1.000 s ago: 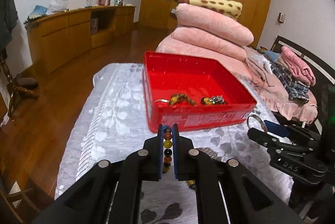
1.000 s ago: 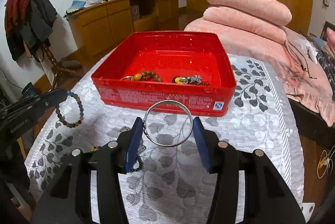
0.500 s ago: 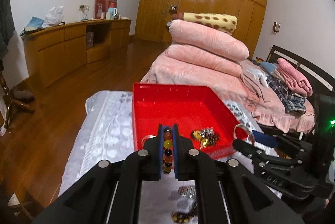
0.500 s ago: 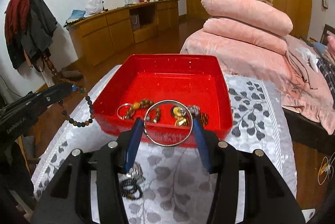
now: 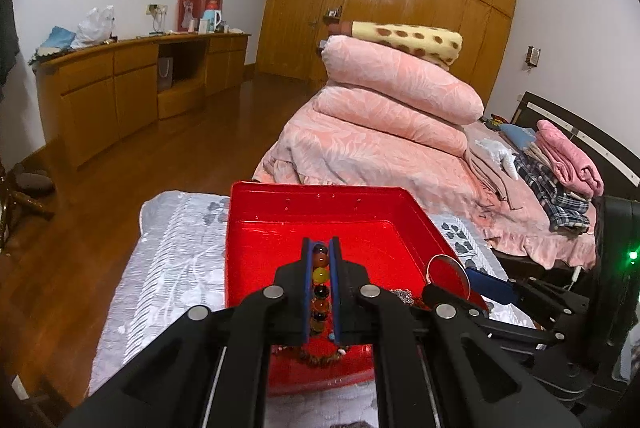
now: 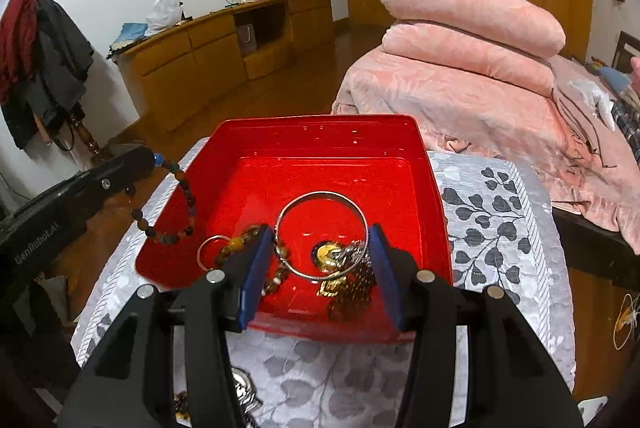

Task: Organize jewelry
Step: 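Withdraw both open tools from the red tin back over the jewelry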

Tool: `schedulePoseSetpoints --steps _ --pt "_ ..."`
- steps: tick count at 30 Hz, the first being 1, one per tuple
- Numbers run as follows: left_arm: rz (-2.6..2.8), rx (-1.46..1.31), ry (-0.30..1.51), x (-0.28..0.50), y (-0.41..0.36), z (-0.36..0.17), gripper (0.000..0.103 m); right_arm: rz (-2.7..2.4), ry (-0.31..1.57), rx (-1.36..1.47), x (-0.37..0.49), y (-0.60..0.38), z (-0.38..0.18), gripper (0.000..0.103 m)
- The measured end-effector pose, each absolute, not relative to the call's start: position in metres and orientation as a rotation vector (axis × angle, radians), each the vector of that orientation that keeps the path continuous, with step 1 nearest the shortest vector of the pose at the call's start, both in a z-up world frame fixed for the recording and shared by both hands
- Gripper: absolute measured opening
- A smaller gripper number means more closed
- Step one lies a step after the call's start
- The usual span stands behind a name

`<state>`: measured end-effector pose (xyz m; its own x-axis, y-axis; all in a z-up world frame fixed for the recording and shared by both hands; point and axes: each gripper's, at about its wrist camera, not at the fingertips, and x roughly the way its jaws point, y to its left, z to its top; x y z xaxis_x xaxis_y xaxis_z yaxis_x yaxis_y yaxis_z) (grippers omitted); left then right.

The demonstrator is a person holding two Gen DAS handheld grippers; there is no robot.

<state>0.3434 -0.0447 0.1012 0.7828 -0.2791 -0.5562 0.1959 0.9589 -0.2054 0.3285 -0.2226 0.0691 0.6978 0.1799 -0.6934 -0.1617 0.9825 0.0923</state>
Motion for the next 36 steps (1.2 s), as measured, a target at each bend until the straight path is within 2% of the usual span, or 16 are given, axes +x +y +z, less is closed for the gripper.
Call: schedulePoseSetpoints --steps 8,9,10,11,13,15,17,18,25,36 --pt "-0.246 -0.143 0.689 0.372 -0.045 0.079 0.009 0.171 0.808 0.026 0.349 -0.224 0.055 0.049" --pt "-0.247 -0.144 0.697 0.374 -0.045 0.077 0.021 0.166 0.811 0.024 0.351 -0.223 0.053 0.052" --pt "-0.246 -0.147 0.705 0.375 -0.045 0.075 0.030 0.158 0.812 0.023 0.352 -0.225 0.051 0.063" --pt "-0.244 -0.154 0.705 0.374 -0.043 0.074 0.039 0.149 0.809 0.023 0.351 -0.226 0.051 0.065" --pt "-0.247 -0.154 0.687 0.368 -0.041 0.077 0.048 0.135 0.796 0.018 0.346 -0.230 0.053 0.065" --pt "-0.243 -0.150 0.658 0.358 -0.038 0.084 0.067 0.125 0.774 0.026 0.339 -0.234 0.058 0.070" --pt "-0.235 -0.143 0.626 0.349 -0.034 0.090 0.074 0.105 0.746 0.023 0.329 -0.238 0.064 0.089" --pt "-0.229 -0.136 0.610 0.341 -0.032 0.094 0.077 0.093 0.729 0.014 0.322 -0.239 0.068 0.089" --pt "-0.182 -0.110 0.560 0.295 -0.010 0.101 0.089 0.103 0.729 0.033 0.280 -0.245 0.063 0.092" --pt "-0.126 -0.069 0.645 0.250 0.008 0.070 0.092 0.153 0.781 -0.009 0.224 -0.223 0.035 0.094"
